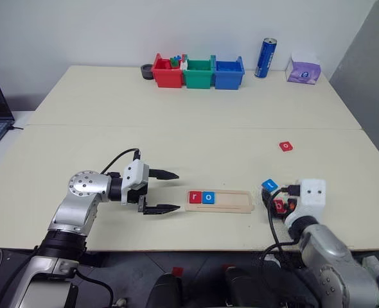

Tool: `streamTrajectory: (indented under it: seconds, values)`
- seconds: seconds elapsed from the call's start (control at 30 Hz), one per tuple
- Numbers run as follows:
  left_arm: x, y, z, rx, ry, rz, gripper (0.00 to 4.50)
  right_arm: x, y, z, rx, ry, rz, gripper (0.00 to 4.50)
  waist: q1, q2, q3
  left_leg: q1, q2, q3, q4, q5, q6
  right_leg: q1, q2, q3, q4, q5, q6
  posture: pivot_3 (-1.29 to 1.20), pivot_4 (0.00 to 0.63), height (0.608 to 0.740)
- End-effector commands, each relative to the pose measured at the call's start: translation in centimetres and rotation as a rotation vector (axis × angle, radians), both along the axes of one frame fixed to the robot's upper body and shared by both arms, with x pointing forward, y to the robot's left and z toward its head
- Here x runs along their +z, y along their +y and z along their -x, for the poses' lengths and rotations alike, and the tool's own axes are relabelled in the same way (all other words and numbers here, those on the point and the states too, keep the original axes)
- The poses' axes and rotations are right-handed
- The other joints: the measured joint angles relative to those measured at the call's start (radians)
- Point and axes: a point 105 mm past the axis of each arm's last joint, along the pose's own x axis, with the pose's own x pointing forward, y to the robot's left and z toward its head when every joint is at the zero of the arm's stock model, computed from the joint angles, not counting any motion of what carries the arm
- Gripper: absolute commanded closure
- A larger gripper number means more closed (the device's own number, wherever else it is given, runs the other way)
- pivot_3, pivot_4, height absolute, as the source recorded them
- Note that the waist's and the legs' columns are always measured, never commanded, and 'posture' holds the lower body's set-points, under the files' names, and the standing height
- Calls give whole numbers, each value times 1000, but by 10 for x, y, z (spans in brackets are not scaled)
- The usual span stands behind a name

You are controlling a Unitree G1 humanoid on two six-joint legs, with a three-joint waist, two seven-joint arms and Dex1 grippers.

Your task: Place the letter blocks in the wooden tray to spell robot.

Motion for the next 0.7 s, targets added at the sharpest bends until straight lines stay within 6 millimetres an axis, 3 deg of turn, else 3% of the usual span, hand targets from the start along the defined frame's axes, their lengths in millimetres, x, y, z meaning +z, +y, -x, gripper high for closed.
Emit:
streamTrajectory:
  seconds: [0.03,0.17,0.3,0.5,0.7]
  values:
    - [5,3,-1,11,-33,1,0,24,-8,-2,132,-52,58,55,0,0,0,0,0,0,0,0,0,0,0,0,0,0,0,0,150,740]
    - [4,1,-2,14,-37,4,0,27,-1,7,501,8,176,55,1,1,1,-1,-1,0,0,0,0,1,0,-2,-1,0,-1,0,150,740]
    - [4,1,-3,14,-30,6,0,14,-3,22,760,112,303,55,1,0,1,-1,-2,0,-1,0,0,1,0,-3,-1,0,0,0,150,740]
    - [2,1,-3,16,-31,11,0,-12,-17,23,923,220,418,55,1,0,1,1,-2,1,0,0,0,2,2,-2,0,0,0,0,150,740]
    - [-2,7,-2,26,-26,11,0,-21,-24,12,989,248,484,55,1,0,1,1,-1,1,1,0,0,2,2,-2,0,0,0,0,150,740]
